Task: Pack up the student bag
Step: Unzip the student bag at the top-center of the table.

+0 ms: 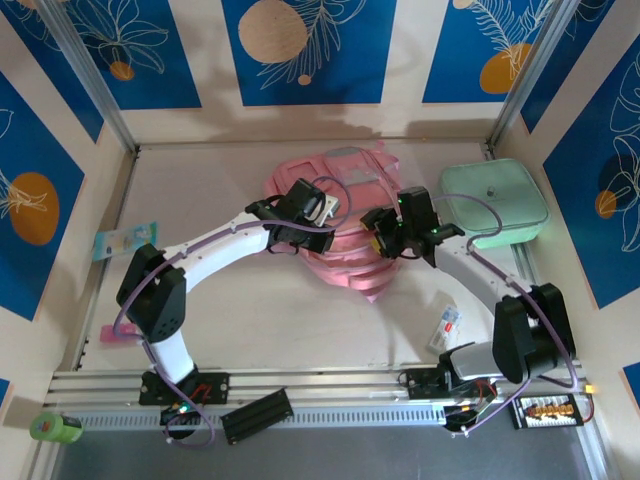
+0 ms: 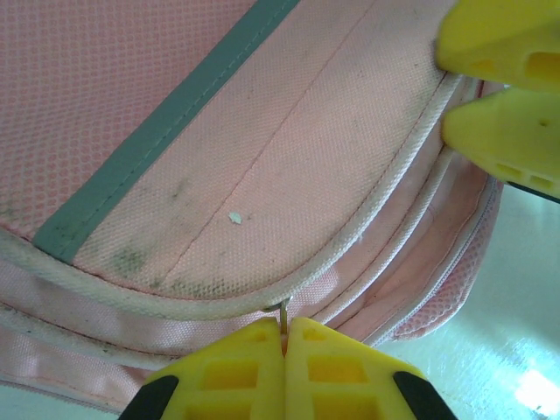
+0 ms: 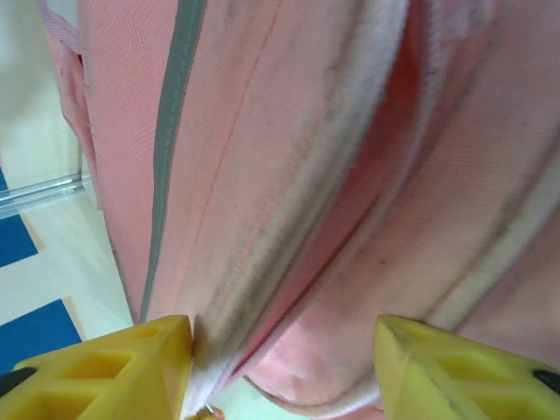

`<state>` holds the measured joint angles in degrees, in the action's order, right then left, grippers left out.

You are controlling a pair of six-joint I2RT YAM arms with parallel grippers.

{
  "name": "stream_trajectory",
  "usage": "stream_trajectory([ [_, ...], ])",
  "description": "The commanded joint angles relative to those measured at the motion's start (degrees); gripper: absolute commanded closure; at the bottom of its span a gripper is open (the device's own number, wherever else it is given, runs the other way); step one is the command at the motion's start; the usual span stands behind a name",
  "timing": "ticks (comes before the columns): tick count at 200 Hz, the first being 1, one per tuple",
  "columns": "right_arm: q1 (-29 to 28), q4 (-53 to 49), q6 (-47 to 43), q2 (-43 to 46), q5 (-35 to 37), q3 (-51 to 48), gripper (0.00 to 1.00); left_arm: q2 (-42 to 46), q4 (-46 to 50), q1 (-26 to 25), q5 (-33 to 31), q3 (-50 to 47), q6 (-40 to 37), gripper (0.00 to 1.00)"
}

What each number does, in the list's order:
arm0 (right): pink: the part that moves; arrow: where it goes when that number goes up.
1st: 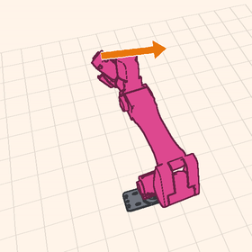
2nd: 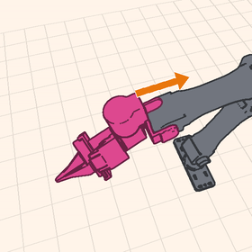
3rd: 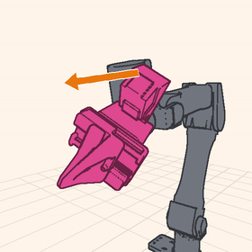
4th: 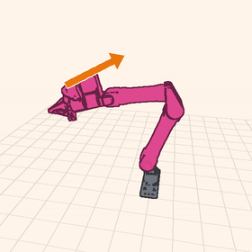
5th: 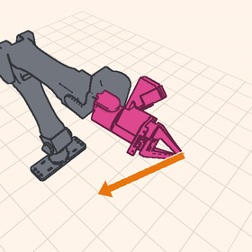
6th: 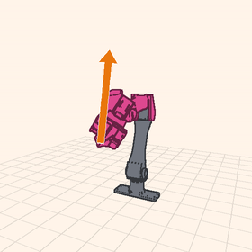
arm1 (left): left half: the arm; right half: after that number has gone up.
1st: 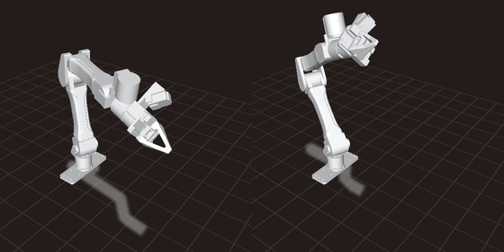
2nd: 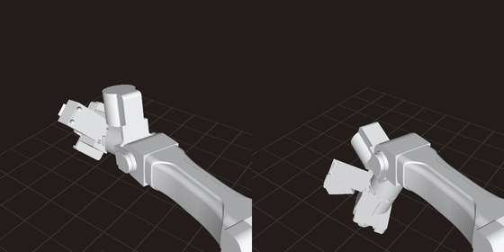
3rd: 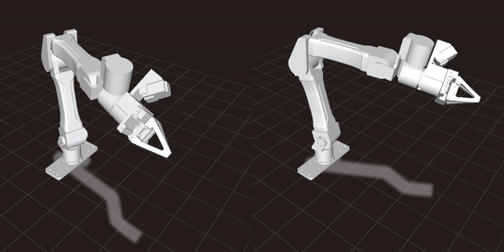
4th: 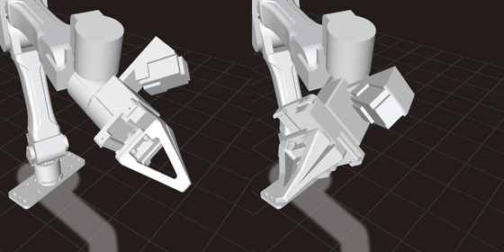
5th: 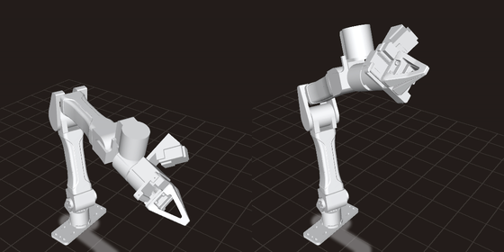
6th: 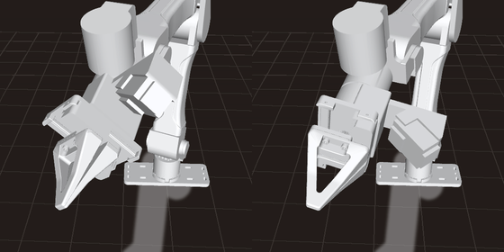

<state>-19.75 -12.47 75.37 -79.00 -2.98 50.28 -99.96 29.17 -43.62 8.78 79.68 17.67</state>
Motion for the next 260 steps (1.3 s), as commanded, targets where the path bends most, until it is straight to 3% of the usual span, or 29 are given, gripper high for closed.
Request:
stream_trajectory([
  [1,-0.94,3.28,0.90,-1.06,-0.39,1.68,0.47,-0.13,-1.18,-0.82,1.25,0.74,-0.09,1.00],
  [68,-0.61,-1.29,-2.73,-2.65,2.86,4.44,0.87,0.25,1.55,0.06,-4.17,-0.19,-3.79,1.00],
  [99,0.17,-4.94,-5.90,-2.32,4.87,6.03,0.91,1.73,3.69,4.50,-13.19,-2.60,-7.66,1.00],
  [140,-1.77,-6.08,-9.13,-6.93,4.13,10.87,0.93,-2.08,-0.10,10.29,-6.76,-0.66,-9.34,1.00],
  [173,-1.76,-5.55,-13.96,-11.03,0.44,14.51,0.93,-4.07,-0.76,12.41,-5.95,2.90,-8.91,1.00],
  [208,-1.75,-7.76,-21.71,-17.50,-5.84,21.57,0.91,0.71,-1.87,13.46,-7.75,-2.68,-7.41,1.00],
  [227,-2.06,-9.93,-23.39,-18.97,-5.77,24.20,0.89,3.26,-1.78,14.07,-9.38,-5.64,-6.53,1.00],
  [243,-2.30,-11.71,-24.08,-16.71,-2.97,23.74,0.72,4.40,-0.67,14.12,-9.40,-6.44,-6.12,1.00],
  [260,-2.31,-14.15,-25.05,-11.90,1.31,21.46,0.49,5.88,0.64,14.15,-9.14,-6.46,-5.31,0.78],
])
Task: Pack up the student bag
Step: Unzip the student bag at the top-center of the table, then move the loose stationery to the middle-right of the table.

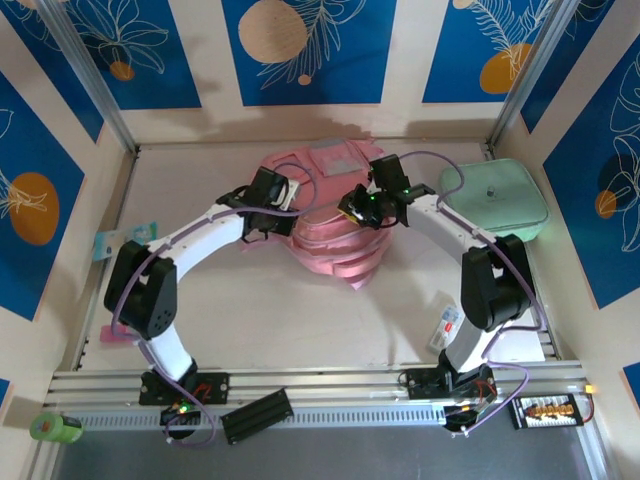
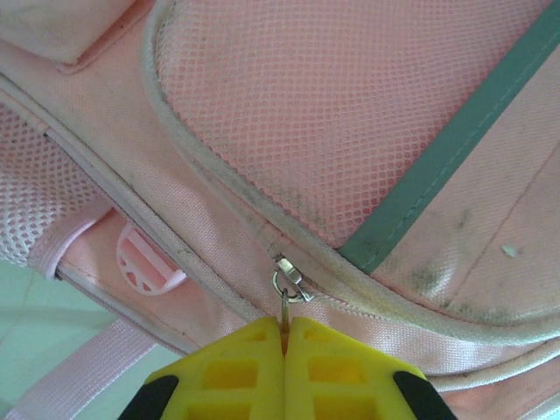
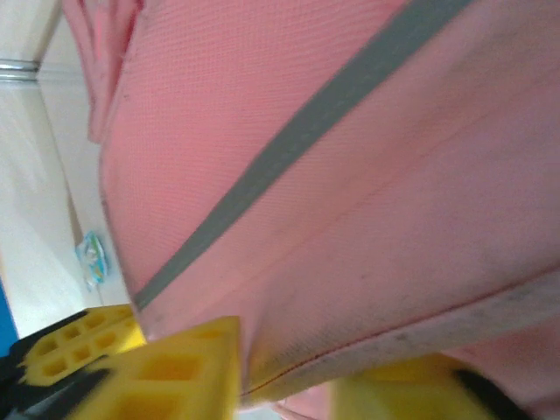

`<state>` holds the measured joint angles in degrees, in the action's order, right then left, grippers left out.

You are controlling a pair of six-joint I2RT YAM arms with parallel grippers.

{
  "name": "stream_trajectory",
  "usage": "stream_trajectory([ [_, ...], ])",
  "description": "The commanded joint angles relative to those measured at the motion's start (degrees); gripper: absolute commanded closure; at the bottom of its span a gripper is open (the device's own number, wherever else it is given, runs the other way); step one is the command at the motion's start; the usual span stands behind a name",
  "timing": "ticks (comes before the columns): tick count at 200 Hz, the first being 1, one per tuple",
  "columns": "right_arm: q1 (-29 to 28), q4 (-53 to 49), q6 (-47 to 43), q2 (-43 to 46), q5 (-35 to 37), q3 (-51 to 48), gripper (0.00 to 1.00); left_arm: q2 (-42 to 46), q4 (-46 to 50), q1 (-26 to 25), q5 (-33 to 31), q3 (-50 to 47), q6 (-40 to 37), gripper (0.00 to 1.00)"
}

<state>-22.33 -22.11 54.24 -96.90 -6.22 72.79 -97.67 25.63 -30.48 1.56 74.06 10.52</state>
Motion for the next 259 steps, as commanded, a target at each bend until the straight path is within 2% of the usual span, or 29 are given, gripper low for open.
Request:
stream_trajectory([
  [1,0.27,-4.78,-3.99,6.23,4.81,-1.15,0.48,3.65,4.22,1.03,-1.92,-0.89,1.90,0.75],
  [10,0.35,-7.42,-4.31,9.00,7.31,-2.21,0.42,4.60,4.98,1.04,-1.98,-0.85,2.28,0.60],
  [17,0.28,-9.65,-4.38,10.94,9.54,-3.30,0.39,5.46,5.66,1.26,-2.11,-0.69,2.47,0.52],
  [47,-0.04,-17.23,-0.41,18.69,18.43,-11.30,0.31,9.48,7.49,2.84,-2.78,-0.32,3.38,0.40],
  [70,0.13,-25.25,5.84,23.39,25.77,-17.48,0.27,12.61,7.33,4.60,-4.41,-0.58,4.63,0.26],
  [96,0.54,-31.44,11.81,27.73,27.10,-24.81,0.20,15.57,4.39,6.27,-4.72,-2.62,5.06,0.11],
  [124,0.00,-35.44,18.05,31.35,25.78,-30.97,0.14,16.29,2.63,7.27,-4.49,-4.57,4.91,0.07],
  [166,1.60,-39.46,21.87,32.23,27.16,-33.39,0.13,15.14,2.22,7.45,-2.37,-4.56,4.33,0.05],
  [172,2.59,-39.06,21.59,32.24,26.69,-33.63,0.13,15.08,2.18,7.42,-2.31,-4.71,4.28,0.00],
  [212,10.34,-34.78,17.17,32.15,25.29,-35.39,0.14,15.36,0.92,7.98,-0.70,-5.88,3.36,0.00],
  [259,16.93,-30.56,11.56,30.66,26.07,-37.72,0.14,14.97,0.90,8.07,0.84,-5.76,3.07,0.00],
])
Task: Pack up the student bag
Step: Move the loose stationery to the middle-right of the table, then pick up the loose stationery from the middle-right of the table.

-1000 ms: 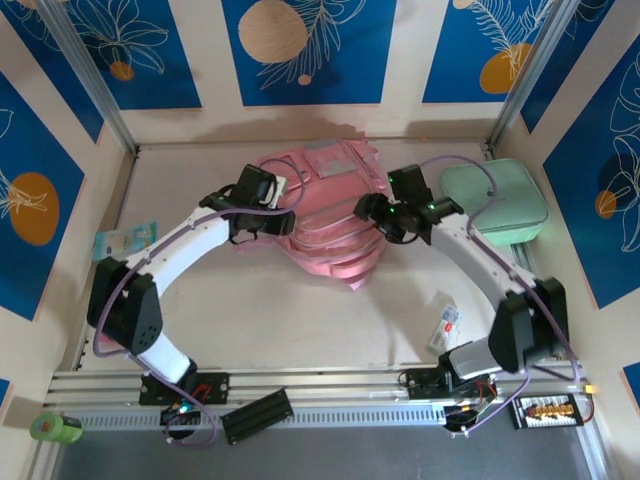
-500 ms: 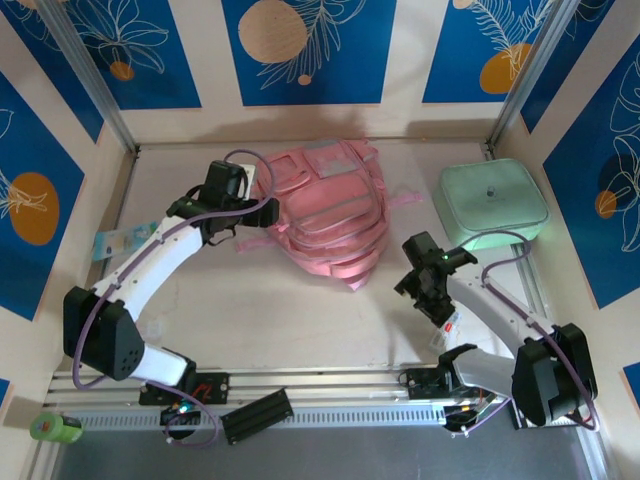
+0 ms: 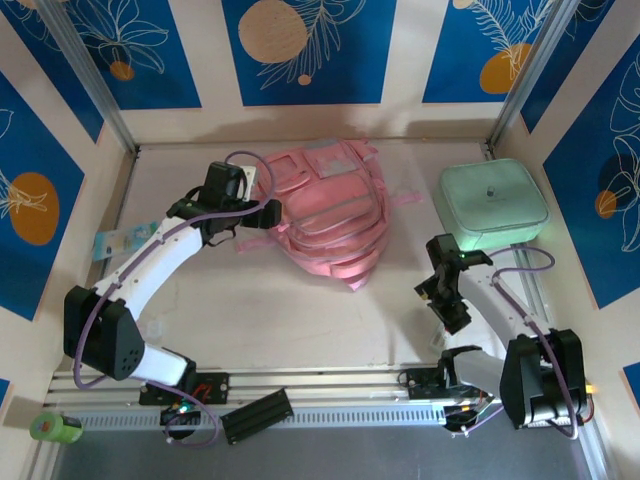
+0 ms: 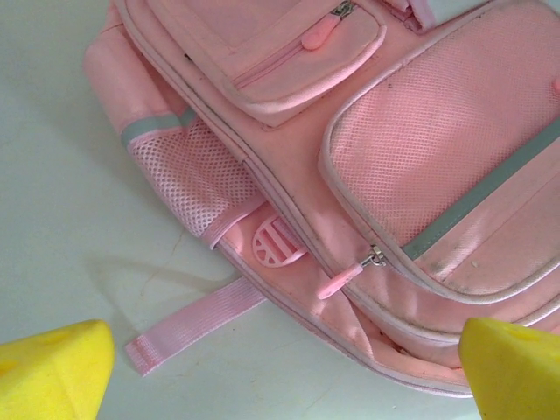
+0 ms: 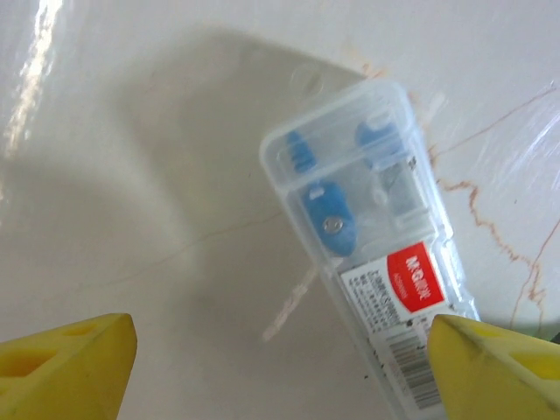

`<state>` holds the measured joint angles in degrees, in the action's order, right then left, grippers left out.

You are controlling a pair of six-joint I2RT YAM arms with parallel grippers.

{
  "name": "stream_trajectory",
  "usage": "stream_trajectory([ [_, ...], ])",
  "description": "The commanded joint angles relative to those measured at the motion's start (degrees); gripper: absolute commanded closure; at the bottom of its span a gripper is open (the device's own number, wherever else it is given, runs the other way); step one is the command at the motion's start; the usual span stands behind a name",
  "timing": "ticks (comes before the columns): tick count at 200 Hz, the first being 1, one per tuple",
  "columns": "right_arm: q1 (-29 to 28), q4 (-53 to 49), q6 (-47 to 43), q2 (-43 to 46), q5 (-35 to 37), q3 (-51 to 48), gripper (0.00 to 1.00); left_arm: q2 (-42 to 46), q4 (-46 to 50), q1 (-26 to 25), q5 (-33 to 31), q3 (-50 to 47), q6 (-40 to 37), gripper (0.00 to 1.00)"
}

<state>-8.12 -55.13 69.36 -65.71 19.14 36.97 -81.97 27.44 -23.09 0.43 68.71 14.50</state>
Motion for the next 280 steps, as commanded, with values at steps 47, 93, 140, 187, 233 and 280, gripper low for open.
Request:
stream_trajectory([
  [47,7.59,14.17,-9.11,-0.80,-8.54,-6.59,0.18,-1.35,-0.69,0.76,2.21,0.21,-1.21,0.00],
  [93,2.25,15.01,-8.22,-4.03,-8.94,-3.49,0.21,-1.61,-0.57,0.87,2.86,0.64,-0.98,0.00],
  [140,-5.13,18.17,-5.00,-11.41,-9.08,2.41,0.21,-1.98,-0.48,0.84,3.35,0.70,-0.83,0.00],
  [187,-8.21,11.82,-7.80,-13.95,-3.77,9.37,0.21,-2.18,-0.17,0.84,3.70,0.73,-0.84,0.00],
  [233,-6.76,2.61,-13.88,-12.14,-0.08,8.98,0.21,-2.57,-0.44,0.83,4.82,0.81,-0.63,0.00],
  [280,-7.52,6.47,-19.71,-13.91,-7.78,5.47,0.18,-3.19,-0.35,0.86,6.37,1.43,-0.79,0.00],
])
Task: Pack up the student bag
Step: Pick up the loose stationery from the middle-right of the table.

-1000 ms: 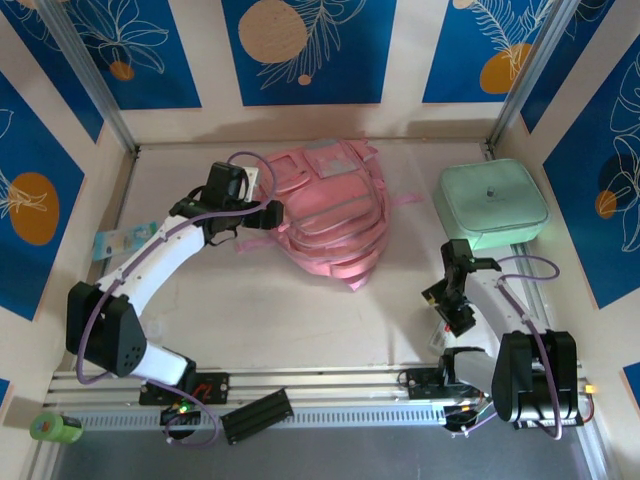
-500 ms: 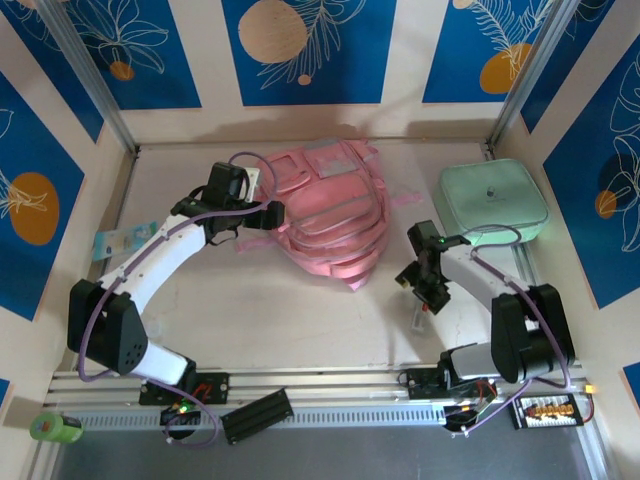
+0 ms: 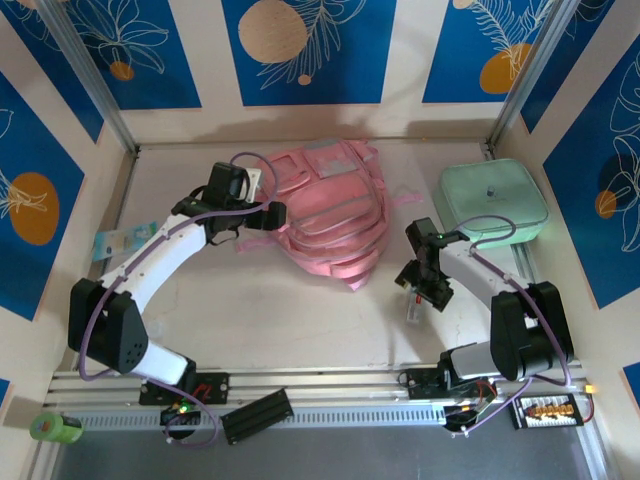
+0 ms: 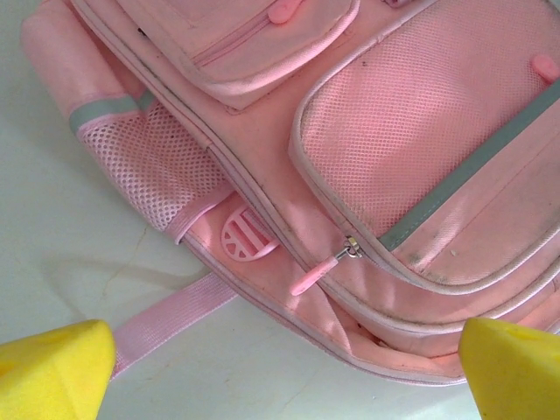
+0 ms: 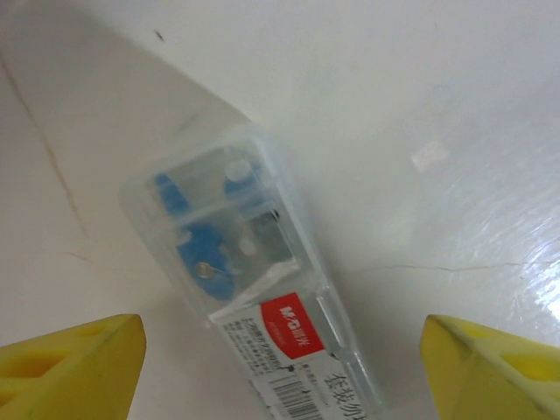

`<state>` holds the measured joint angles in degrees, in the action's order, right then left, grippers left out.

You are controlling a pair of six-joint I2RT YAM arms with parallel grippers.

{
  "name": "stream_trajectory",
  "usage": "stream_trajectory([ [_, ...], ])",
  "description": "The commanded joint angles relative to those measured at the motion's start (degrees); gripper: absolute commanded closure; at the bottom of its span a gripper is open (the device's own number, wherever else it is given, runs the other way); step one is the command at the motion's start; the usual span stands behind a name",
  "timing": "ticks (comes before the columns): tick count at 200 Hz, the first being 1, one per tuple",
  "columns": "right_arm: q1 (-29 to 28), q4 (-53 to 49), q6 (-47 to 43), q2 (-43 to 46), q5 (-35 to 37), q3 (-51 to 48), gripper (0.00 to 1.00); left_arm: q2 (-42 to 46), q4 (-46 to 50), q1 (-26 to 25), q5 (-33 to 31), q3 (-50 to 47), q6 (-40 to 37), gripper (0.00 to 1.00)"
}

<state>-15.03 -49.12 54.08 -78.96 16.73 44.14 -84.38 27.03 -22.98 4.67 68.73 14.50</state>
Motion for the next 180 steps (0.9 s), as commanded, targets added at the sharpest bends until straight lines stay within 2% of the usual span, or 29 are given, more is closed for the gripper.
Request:
stream_trajectory([
  [1,-0.57,0.62,-4.52,-0.76,-5.61,-1.74,0.18,-0.79,0.10,0.75,2.16,1.41,-0.79,0.00],
  [29,-0.68,2.01,-5.14,-3.05,-7.50,-1.97,0.23,-1.21,1.64,0.66,4.29,2.65,-1.63,0.00],
  [59,-1.46,2.84,-6.13,-5.04,-7.94,-1.21,0.33,-2.98,6.93,-0.25,7.62,6.98,-3.69,0.00],
  [81,-1.88,3.73,-5.84,-6.09,-7.91,-1.02,0.41,-4.12,7.74,-1.57,7.24,8.22,-5.09,0.00],
  [127,-2.09,4.10,-4.45,-5.80,-6.53,-1.66,0.58,-4.50,3.05,-7.18,1.63,8.85,-10.65,0.00],
  [161,-1.53,4.87,-4.09,-2.23,-6.83,-1.69,0.59,-8.87,1.04,-9.48,9.42,12.52,-15.11,0.00],
  [180,-0.80,5.24,-4.09,0.75,-7.77,-1.65,0.59,-13.33,3.25,-10.44,12.12,17.08,-18.24,0.00],
])
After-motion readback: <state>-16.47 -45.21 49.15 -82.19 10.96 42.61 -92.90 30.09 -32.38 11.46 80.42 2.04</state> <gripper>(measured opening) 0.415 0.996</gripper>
